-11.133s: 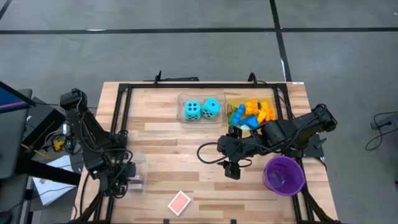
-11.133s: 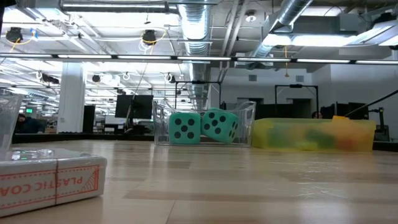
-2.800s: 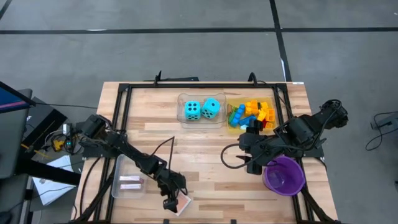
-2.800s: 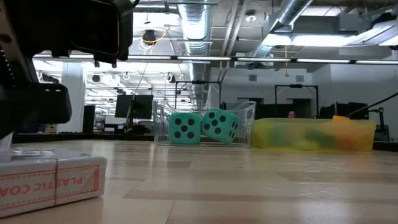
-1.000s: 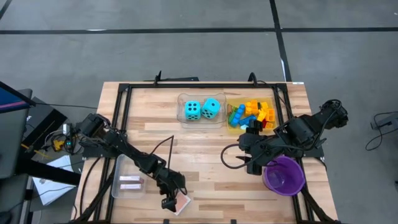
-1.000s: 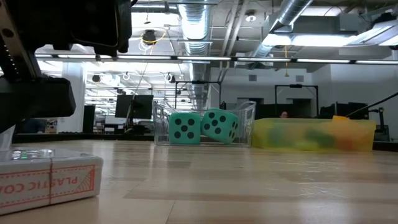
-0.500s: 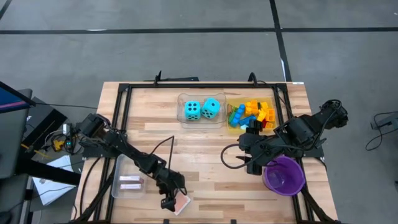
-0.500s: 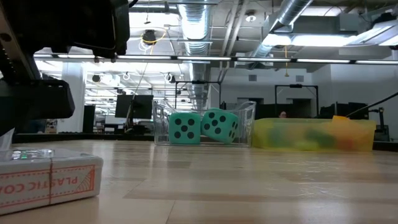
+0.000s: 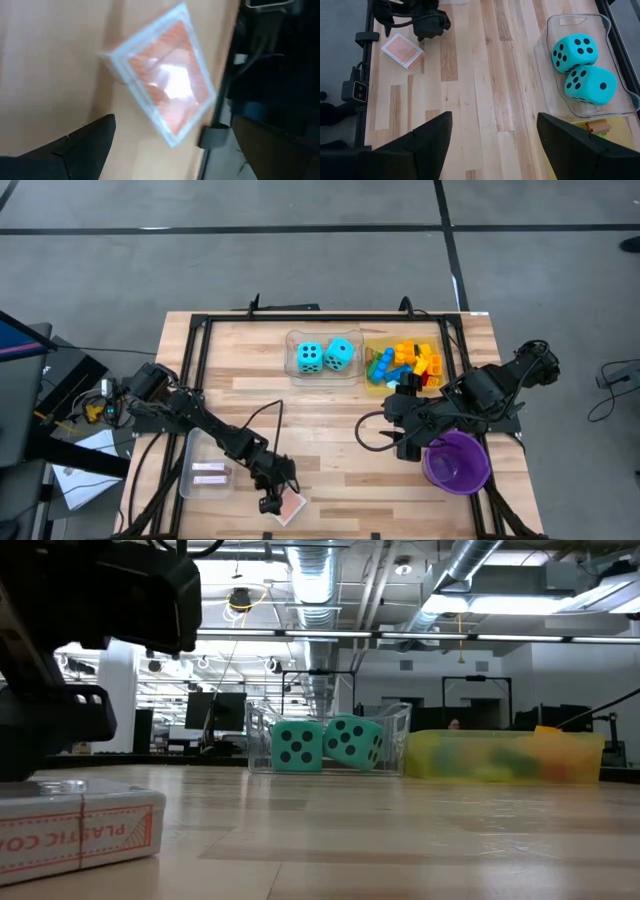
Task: Pick & Place Toys
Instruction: Put the orange deck of cards into the white bin
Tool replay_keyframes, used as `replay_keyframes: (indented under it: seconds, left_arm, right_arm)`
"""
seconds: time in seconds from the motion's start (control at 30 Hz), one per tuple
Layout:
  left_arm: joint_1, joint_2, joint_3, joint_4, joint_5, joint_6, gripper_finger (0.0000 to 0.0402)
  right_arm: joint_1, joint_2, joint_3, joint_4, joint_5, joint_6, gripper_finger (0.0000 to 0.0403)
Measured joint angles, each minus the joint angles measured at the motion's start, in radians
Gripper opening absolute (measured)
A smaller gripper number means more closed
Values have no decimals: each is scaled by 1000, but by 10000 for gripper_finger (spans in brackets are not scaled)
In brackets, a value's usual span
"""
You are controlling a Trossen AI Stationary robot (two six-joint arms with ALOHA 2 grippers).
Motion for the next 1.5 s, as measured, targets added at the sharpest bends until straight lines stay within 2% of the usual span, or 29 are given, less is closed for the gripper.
replay_keyframes:
  seconds: [0.1, 0.27, 0.33, 0.43, 0.7, 0.9, 1.5]
  left_arm:
    - [0, 0, 0, 12, 0, 0, 400]
    - [-2, 0, 0, 135, 90, -7, 400]
    - [-7, -1, 2, 153, 68, -6, 400]
    - [-6, 0, 0, 88, 32, -6, 400]
    - [-6, 0, 0, 160, 79, -25, 397]
    - [-12, 0, 0, 115, 52, -34, 387]
    - [-38, 26, 3, 142, 7, -59, 384]
  right_arm:
    - [0, 0, 0, 0, 0, 0, 284]
    - [0, 0, 0, 0, 0, 0, 284]
    - [0, 0, 0, 0, 0, 0, 284]
    - [0, 0, 0, 0, 0, 0, 284]
    - [0, 0, 0, 0, 0, 8, 284]
    - [0, 0, 0, 0, 0, 16, 284]
    - [0, 0, -1, 0, 0, 22, 284]
